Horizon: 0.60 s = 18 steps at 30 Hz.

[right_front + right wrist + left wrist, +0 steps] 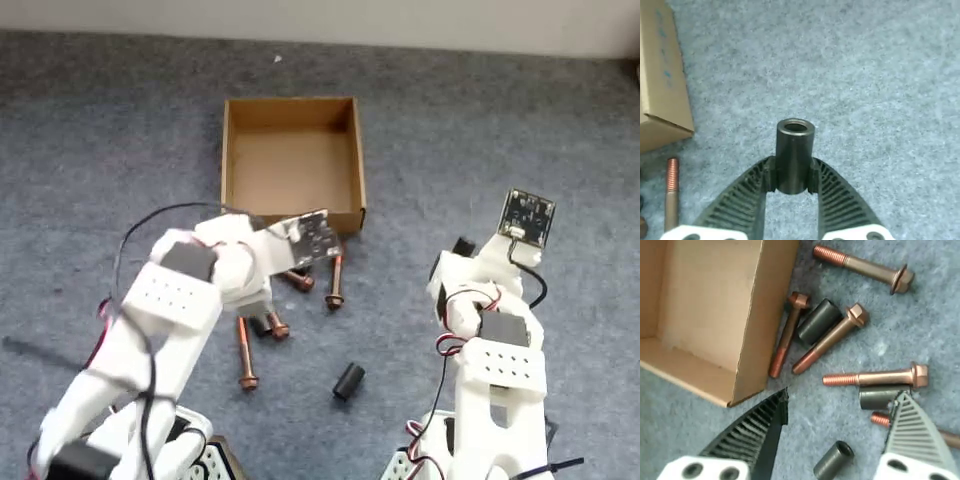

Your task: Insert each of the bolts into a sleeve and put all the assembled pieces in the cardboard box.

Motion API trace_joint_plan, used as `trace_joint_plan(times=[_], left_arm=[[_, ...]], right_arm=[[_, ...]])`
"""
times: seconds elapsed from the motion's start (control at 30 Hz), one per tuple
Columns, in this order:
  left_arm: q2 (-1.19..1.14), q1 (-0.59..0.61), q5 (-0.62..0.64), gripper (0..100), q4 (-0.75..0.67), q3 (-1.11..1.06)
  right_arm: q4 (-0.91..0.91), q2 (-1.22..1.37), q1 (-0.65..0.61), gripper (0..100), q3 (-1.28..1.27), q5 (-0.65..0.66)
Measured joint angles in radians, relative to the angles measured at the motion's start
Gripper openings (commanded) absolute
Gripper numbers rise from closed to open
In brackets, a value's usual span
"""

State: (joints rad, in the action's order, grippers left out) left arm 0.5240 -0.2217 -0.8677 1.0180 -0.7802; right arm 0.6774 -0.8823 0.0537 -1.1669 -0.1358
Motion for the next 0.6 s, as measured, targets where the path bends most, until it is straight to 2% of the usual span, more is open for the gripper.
trace_joint_plan(times=[0.13, 0.33, 0.47, 0.6], left_arm=[[-0.169, -0.031, 0.000, 33, -0.005, 0.098], [-0.411, -0.054, 0.000, 33, -0.132, 0.193], [-0.543, -0.075, 0.000, 32, -0.158, 0.258], [-0.649, -0.075, 0.002, 27, -0.164, 0.321]], right_arm=[[0.000, 0.000, 0.000, 0.4, 0.000, 0.000], [0.000, 0.000, 0.000, 0.5, 0.000, 0.000], [0.000, 0.000, 0.000, 0.5, 0.000, 0.000], [0.000, 0.000, 0.000, 0.5, 0.000, 0.000]])
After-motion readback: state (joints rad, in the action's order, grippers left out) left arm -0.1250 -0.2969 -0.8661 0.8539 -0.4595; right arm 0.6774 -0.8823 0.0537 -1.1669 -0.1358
